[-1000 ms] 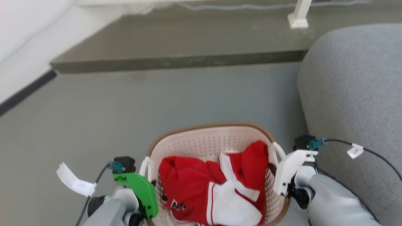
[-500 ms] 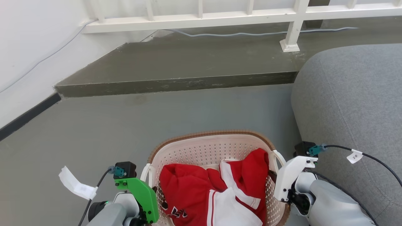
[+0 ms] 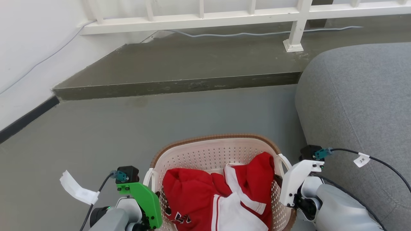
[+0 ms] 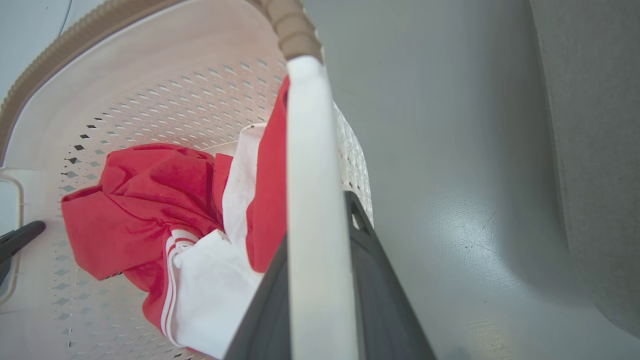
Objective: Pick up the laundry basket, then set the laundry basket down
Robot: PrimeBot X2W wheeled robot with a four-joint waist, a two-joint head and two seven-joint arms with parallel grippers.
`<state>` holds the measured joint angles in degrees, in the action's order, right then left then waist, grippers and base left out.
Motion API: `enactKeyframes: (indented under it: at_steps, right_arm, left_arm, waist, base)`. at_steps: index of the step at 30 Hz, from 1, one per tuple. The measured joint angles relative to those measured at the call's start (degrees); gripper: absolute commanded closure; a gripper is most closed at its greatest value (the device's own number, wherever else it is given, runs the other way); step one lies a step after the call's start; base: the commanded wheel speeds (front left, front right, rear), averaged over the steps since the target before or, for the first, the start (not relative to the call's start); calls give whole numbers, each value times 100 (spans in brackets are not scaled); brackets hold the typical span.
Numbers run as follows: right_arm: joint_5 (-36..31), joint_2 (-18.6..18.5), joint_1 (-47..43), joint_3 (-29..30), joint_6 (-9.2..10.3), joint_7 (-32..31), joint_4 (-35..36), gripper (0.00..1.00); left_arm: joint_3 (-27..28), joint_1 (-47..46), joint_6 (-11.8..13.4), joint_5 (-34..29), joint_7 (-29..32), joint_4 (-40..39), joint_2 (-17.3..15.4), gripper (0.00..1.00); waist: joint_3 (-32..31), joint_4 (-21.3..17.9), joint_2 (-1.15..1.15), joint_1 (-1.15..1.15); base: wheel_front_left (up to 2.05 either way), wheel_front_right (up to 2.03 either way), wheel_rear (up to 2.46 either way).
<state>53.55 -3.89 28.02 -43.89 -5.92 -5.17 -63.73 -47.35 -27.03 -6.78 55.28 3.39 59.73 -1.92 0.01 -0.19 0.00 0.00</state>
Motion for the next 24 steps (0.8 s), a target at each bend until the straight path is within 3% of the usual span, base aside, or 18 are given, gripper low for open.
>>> enactKeyframes:
  at_steps: [24]
  right_arm:
    - [154,-11,7,-148,0,9,2,100]
  left_arm:
    - [-107,-10,0,108,-51,74,0,100]
  waist:
    - [66,-45,0,0]
  base:
    - [0,0,0]
